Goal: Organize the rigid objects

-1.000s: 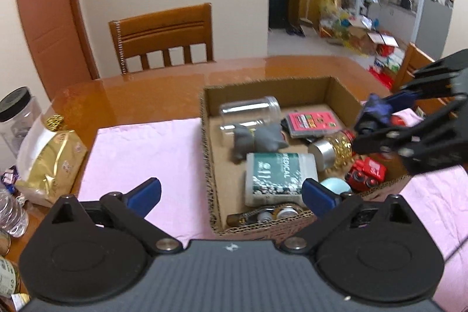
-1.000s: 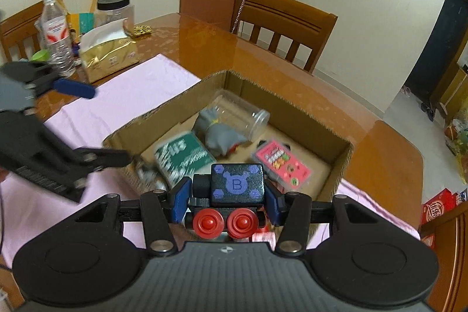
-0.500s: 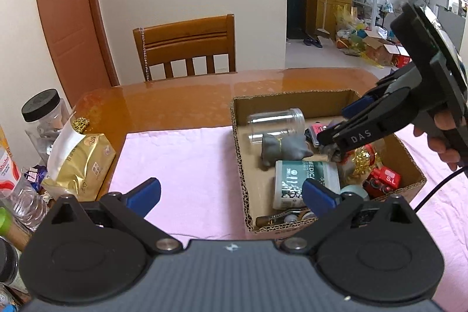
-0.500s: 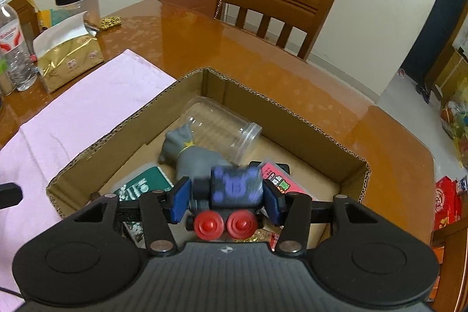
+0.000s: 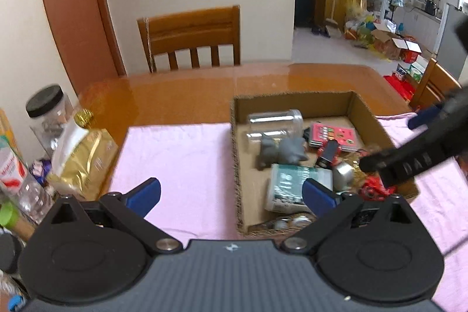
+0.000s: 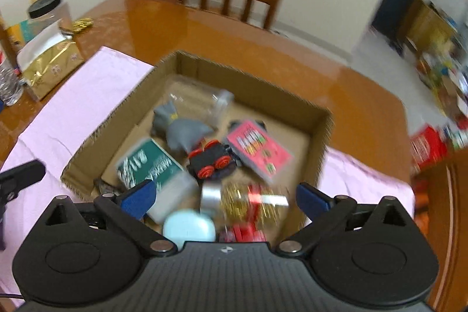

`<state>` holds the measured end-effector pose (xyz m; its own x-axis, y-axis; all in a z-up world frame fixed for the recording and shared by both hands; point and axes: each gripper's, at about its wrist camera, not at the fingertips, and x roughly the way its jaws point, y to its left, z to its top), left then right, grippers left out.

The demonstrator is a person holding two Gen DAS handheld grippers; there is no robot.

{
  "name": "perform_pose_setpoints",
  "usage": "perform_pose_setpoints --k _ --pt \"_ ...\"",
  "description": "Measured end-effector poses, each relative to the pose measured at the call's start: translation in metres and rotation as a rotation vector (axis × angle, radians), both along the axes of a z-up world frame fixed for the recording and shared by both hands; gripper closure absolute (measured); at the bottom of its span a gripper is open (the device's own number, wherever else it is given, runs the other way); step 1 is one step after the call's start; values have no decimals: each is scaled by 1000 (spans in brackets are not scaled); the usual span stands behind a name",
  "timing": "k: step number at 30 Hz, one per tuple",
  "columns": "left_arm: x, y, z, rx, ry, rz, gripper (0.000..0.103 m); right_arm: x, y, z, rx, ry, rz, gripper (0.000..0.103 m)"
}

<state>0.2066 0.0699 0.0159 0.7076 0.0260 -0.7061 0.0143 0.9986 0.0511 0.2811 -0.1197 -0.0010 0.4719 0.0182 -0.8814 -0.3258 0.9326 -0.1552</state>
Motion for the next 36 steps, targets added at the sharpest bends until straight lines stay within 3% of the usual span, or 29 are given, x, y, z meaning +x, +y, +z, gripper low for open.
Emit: perform_pose_setpoints --k 5,11,36 --pt "0 -14 12 -4 52 3 1 -33 -16 19 -12 -37 -152 0" --pt "-2 -30 24 12 84 -2 1 -59 -34 37 45 -78 -265 0" --pt "-5 -34 31 21 106 14 1 -76 -28 47 81 -92 -273 0"
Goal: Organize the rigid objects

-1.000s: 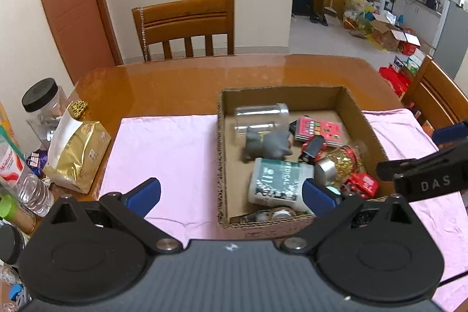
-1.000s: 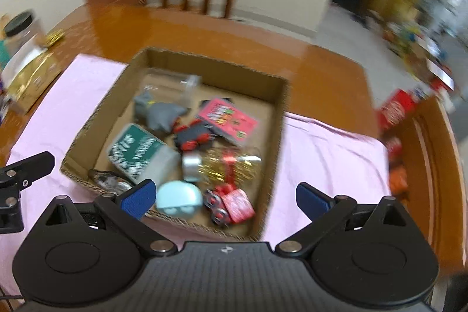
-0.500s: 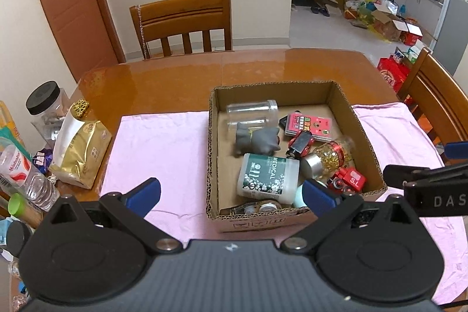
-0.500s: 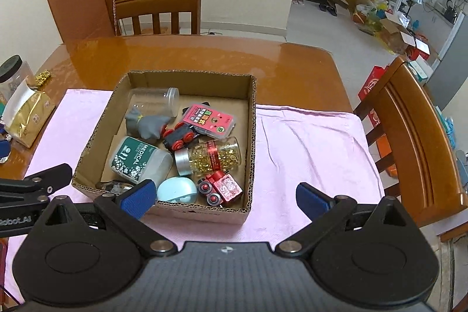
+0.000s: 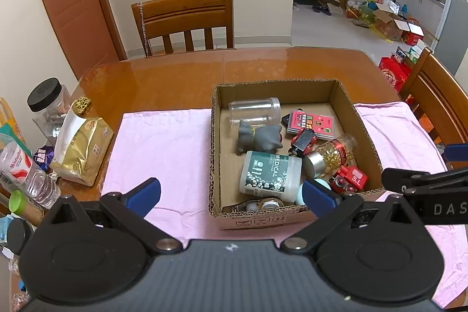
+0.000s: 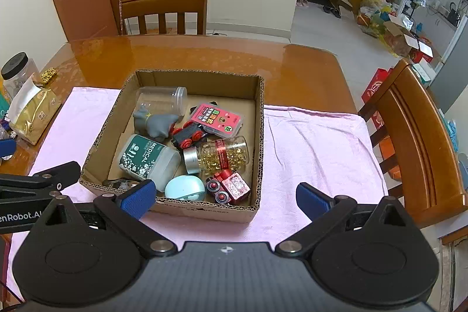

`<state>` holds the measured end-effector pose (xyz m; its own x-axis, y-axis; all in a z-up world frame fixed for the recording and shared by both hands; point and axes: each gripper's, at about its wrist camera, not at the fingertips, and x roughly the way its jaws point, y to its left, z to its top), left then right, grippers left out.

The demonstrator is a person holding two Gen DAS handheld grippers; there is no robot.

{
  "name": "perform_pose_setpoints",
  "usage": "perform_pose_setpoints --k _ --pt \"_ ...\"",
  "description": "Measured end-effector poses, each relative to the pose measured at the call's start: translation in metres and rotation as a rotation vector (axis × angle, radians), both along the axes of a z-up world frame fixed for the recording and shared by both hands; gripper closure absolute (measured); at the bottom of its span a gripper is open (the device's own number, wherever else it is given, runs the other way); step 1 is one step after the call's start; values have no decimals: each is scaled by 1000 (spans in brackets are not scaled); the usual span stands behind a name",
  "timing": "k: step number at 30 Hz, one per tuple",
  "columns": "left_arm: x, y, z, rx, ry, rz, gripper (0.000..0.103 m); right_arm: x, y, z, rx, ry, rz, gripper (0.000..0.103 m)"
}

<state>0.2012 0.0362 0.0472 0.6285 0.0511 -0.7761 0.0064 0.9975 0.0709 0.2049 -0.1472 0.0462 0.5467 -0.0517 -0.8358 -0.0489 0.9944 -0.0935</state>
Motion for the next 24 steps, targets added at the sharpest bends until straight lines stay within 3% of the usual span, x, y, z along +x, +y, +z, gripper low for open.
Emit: perform_pose_setpoints --k 24 --pt "2 -2 0 2 0 -4 1 2 -3 1 -4 -4 -3 0"
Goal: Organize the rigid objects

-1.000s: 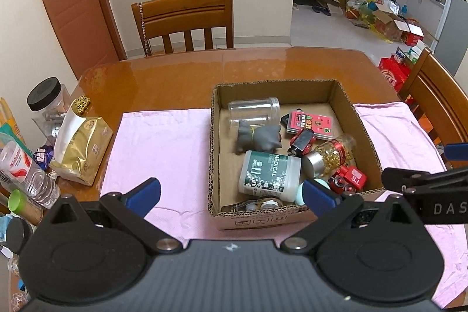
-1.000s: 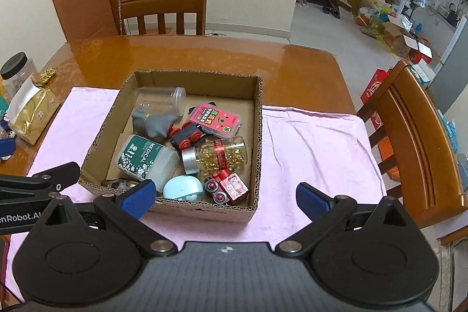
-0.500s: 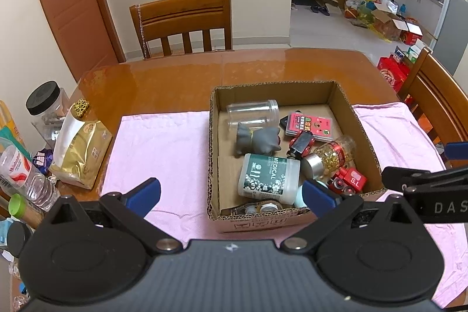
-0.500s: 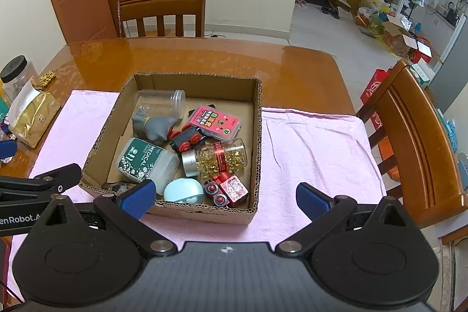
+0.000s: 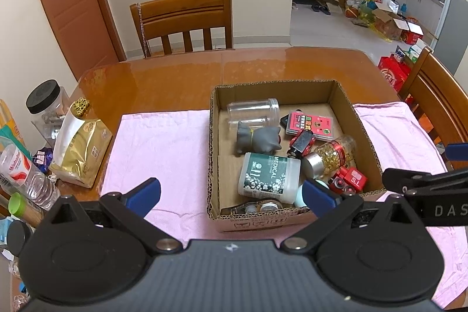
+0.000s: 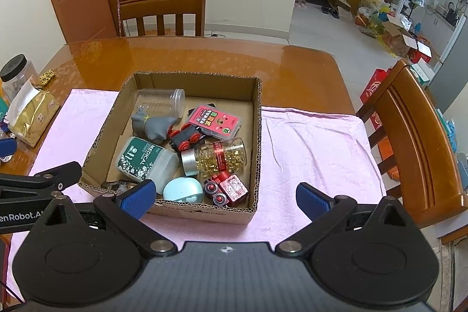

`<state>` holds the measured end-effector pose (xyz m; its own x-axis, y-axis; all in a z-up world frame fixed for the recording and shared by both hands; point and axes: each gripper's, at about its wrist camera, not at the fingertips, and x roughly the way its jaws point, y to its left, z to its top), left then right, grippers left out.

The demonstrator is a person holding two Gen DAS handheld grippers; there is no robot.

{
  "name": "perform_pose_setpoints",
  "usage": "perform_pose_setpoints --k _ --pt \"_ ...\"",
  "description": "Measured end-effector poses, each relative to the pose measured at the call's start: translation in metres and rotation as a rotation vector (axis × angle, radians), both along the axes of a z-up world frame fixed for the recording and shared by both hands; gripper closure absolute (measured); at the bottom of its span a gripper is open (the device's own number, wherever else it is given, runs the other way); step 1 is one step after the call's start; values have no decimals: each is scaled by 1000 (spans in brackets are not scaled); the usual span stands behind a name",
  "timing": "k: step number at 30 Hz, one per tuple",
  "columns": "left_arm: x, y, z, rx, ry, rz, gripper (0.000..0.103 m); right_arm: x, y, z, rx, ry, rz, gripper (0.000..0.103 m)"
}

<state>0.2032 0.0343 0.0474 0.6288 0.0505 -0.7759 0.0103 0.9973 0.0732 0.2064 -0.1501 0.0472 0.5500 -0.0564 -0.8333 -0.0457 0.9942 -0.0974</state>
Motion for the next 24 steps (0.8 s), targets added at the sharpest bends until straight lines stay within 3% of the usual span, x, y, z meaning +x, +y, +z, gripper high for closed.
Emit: perform_pose_setpoints --k 24 --pt "0 -3 2 4 -1 0 1 0 -3 0 -1 0 3 0"
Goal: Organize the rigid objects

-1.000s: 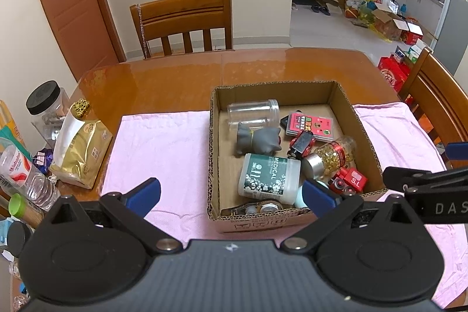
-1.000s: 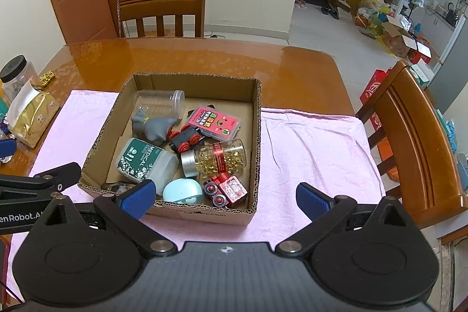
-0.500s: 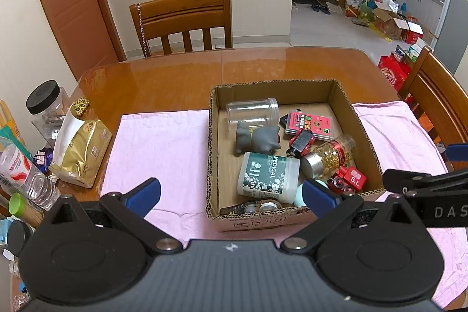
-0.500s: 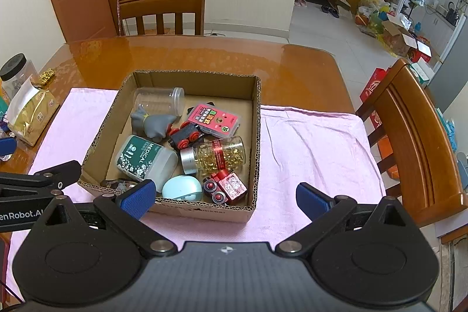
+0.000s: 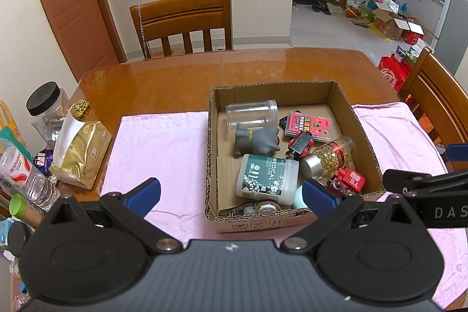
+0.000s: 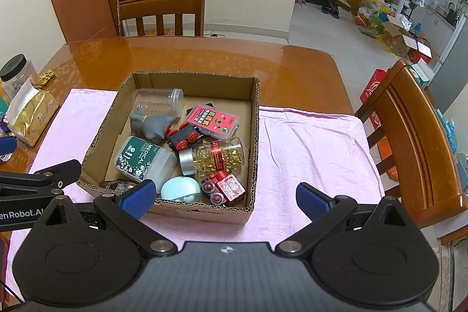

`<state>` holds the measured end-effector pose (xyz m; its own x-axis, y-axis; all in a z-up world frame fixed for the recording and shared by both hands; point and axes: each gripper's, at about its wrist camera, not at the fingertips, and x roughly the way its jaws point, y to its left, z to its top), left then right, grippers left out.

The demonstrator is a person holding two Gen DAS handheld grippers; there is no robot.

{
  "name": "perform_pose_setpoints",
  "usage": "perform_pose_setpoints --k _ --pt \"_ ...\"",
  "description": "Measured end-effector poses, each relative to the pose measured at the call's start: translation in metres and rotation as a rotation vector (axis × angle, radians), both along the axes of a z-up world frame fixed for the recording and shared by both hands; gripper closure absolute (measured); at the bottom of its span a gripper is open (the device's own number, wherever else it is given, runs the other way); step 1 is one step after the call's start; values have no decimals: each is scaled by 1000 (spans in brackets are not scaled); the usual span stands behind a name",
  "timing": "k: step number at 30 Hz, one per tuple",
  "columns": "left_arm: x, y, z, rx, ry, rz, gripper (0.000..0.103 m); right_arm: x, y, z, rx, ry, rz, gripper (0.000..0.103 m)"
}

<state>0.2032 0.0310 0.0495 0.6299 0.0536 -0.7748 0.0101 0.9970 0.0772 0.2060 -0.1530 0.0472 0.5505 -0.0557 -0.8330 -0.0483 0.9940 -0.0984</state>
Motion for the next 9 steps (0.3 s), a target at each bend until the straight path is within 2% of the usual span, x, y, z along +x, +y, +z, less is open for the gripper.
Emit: perform_pose_setpoints --k 9 --pt "2 0 1 -2 1 6 1 2 -1 1 0 2 7 0"
